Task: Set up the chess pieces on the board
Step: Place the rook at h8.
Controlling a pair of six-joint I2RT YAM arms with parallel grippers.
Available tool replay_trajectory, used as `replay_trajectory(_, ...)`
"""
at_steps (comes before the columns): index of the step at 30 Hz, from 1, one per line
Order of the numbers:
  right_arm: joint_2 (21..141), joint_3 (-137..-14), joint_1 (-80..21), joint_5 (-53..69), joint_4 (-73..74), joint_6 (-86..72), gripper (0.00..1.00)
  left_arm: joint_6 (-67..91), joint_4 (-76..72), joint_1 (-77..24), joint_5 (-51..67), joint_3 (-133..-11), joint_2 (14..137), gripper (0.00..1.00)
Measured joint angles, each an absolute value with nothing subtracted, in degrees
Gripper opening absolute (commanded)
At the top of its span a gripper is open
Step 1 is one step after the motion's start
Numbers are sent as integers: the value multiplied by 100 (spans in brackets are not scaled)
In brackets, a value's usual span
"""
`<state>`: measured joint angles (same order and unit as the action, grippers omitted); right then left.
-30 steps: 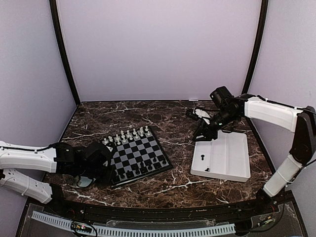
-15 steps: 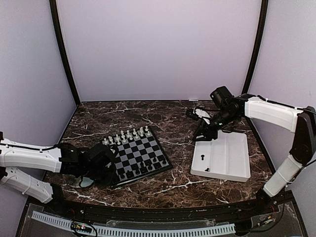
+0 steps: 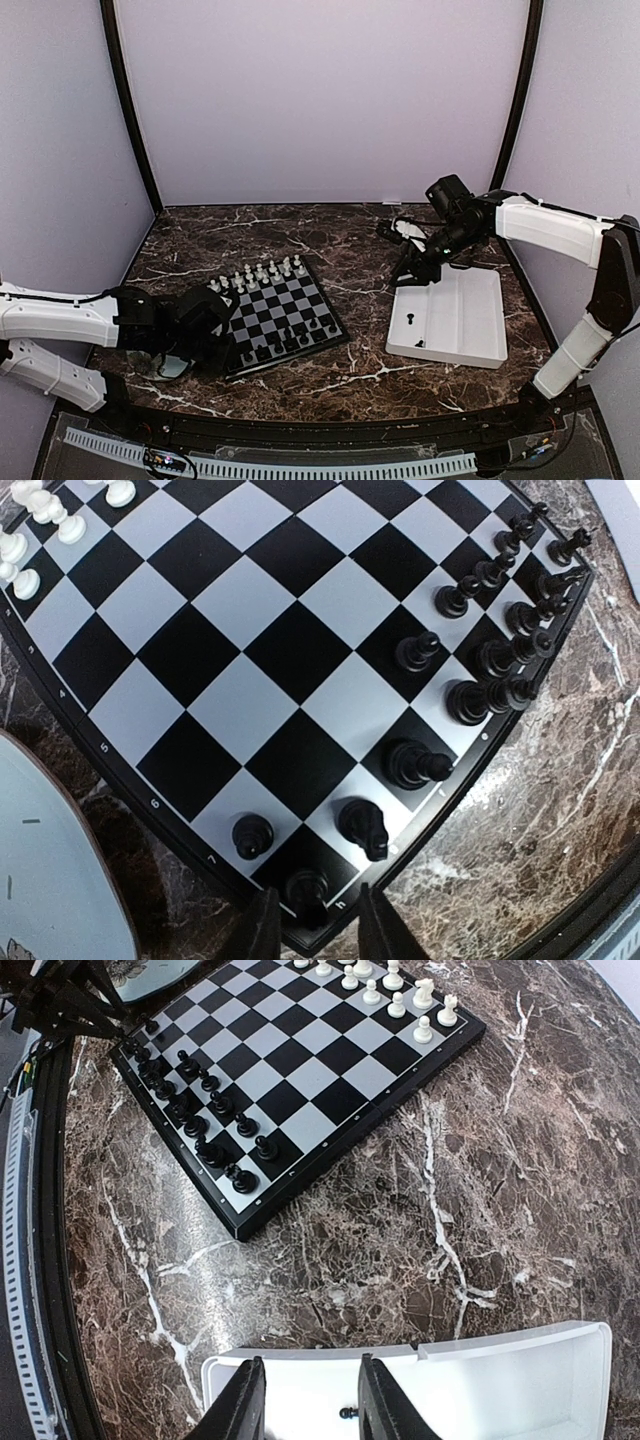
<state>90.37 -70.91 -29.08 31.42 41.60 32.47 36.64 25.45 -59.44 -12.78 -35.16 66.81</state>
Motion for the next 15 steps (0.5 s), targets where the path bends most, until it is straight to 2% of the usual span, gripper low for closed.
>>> replay_trajectory(6, 9030, -7091, -2797, 3166, 4447, 3710, 34, 3669, 3022, -5992, -1249, -3874, 6097, 34)
replay_trajectory(12, 8825, -6825, -2724, 2558, 4604, 5107, 24, 3406, 3044, -6003, -1538, -4263, 5205, 39)
replay_trajectory(15, 9107, -6866, -2740, 2062, 4641, 5739, 23, 3166, 2818, -6003, -1717, -4491, 5299, 39)
